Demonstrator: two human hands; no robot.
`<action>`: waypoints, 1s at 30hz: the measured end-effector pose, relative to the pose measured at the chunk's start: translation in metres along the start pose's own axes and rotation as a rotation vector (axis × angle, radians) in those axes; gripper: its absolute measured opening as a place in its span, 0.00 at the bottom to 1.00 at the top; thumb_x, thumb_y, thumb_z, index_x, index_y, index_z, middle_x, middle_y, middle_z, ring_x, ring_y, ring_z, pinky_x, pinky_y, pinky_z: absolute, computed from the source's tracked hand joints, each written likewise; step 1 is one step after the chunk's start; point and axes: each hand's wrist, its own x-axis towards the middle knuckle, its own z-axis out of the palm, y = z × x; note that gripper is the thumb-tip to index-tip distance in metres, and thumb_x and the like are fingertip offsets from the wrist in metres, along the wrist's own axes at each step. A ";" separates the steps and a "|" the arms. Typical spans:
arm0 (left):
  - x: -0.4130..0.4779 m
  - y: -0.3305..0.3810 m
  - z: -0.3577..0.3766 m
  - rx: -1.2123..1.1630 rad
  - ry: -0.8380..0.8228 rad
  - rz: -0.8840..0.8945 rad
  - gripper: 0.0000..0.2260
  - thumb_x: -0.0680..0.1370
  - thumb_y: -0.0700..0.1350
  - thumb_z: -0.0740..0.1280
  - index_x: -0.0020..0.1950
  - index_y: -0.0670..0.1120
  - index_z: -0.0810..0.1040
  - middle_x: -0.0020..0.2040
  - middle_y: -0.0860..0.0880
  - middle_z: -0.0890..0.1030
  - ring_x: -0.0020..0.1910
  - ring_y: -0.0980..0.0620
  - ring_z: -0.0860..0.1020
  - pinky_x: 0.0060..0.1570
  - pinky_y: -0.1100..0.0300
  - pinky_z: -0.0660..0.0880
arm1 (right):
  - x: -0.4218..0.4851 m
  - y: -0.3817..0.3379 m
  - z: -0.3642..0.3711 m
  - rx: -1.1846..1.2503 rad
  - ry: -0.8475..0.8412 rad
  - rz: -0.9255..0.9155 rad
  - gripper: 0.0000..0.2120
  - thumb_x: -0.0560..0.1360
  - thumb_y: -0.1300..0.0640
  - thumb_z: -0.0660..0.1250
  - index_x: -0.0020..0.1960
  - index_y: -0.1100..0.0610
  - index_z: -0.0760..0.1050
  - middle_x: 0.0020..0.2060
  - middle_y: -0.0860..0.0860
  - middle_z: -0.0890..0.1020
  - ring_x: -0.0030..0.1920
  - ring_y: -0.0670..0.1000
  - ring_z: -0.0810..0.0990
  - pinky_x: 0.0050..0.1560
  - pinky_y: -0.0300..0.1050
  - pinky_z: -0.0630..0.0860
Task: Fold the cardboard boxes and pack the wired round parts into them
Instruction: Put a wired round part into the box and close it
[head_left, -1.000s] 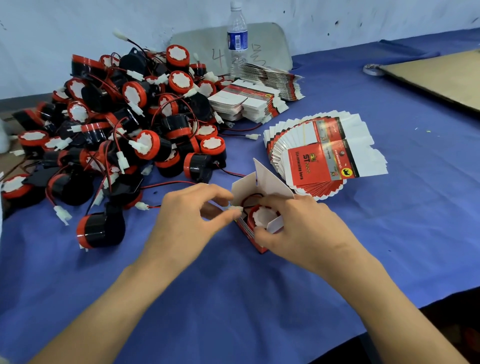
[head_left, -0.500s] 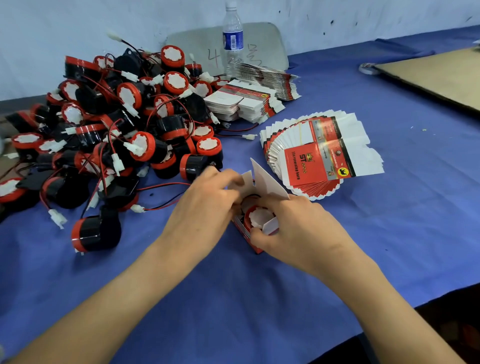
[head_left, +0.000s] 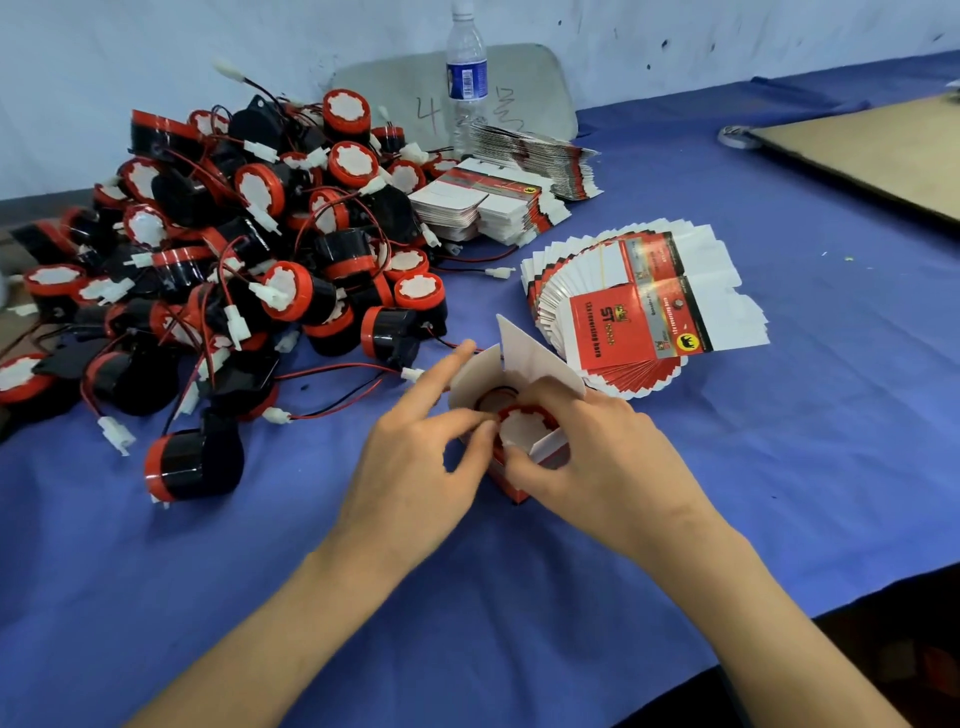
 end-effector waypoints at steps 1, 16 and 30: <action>-0.002 0.000 0.002 0.029 0.035 0.022 0.07 0.75 0.42 0.68 0.46 0.44 0.86 0.71 0.52 0.70 0.61 0.54 0.75 0.55 0.63 0.72 | 0.000 0.000 0.000 0.017 -0.007 -0.001 0.15 0.71 0.42 0.62 0.57 0.43 0.71 0.51 0.42 0.79 0.48 0.48 0.80 0.46 0.48 0.78; 0.009 -0.008 0.014 -0.345 0.239 -0.461 0.25 0.72 0.47 0.75 0.58 0.65 0.65 0.50 0.54 0.75 0.41 0.55 0.74 0.42 0.70 0.69 | 0.000 0.001 -0.001 0.059 -0.030 -0.056 0.23 0.69 0.47 0.62 0.62 0.36 0.63 0.54 0.39 0.77 0.46 0.46 0.80 0.43 0.48 0.80; -0.018 0.008 0.021 -0.145 0.391 -0.281 0.10 0.74 0.34 0.72 0.49 0.47 0.78 0.48 0.51 0.77 0.44 0.62 0.77 0.47 0.75 0.69 | -0.002 0.000 0.004 0.126 0.036 -0.123 0.40 0.69 0.48 0.64 0.71 0.26 0.46 0.68 0.33 0.66 0.49 0.46 0.80 0.46 0.49 0.80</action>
